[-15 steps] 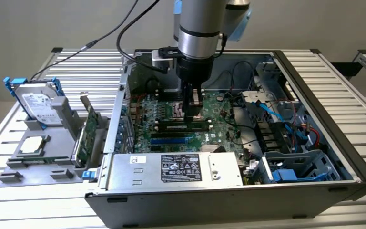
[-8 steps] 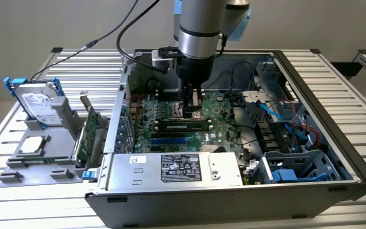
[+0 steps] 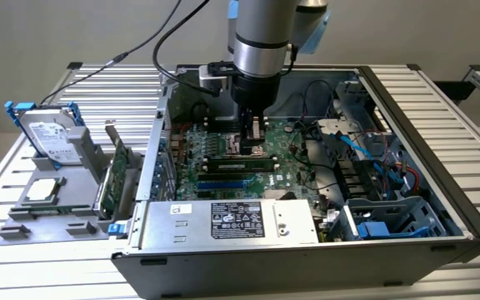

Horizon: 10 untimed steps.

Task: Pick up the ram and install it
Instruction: 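Press down the ram until it locks into place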

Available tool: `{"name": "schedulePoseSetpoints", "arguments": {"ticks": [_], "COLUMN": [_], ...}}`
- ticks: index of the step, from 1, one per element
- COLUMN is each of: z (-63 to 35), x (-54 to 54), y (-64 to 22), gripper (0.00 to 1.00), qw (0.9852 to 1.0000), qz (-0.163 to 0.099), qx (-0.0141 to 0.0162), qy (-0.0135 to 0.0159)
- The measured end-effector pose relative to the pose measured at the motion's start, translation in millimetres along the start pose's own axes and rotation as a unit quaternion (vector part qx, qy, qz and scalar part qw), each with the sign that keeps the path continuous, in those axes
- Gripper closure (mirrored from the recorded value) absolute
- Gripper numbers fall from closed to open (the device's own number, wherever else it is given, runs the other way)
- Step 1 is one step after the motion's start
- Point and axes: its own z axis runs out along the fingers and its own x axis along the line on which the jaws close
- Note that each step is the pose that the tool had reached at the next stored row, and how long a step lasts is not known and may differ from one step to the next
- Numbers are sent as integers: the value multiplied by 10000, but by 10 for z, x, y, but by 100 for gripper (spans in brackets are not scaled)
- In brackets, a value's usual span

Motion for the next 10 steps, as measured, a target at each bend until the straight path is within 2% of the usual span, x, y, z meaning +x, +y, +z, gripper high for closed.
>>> {"name": "schedulePoseSetpoints", "arguments": {"ticks": [8, 10], "z": [4, 35], "x": [0, -2], "y": [0, -1], "gripper": [89, 89], "qw": [10000, 10000], "qz": [0, 0], "qx": [0, 1], "qy": [0, 0]}}
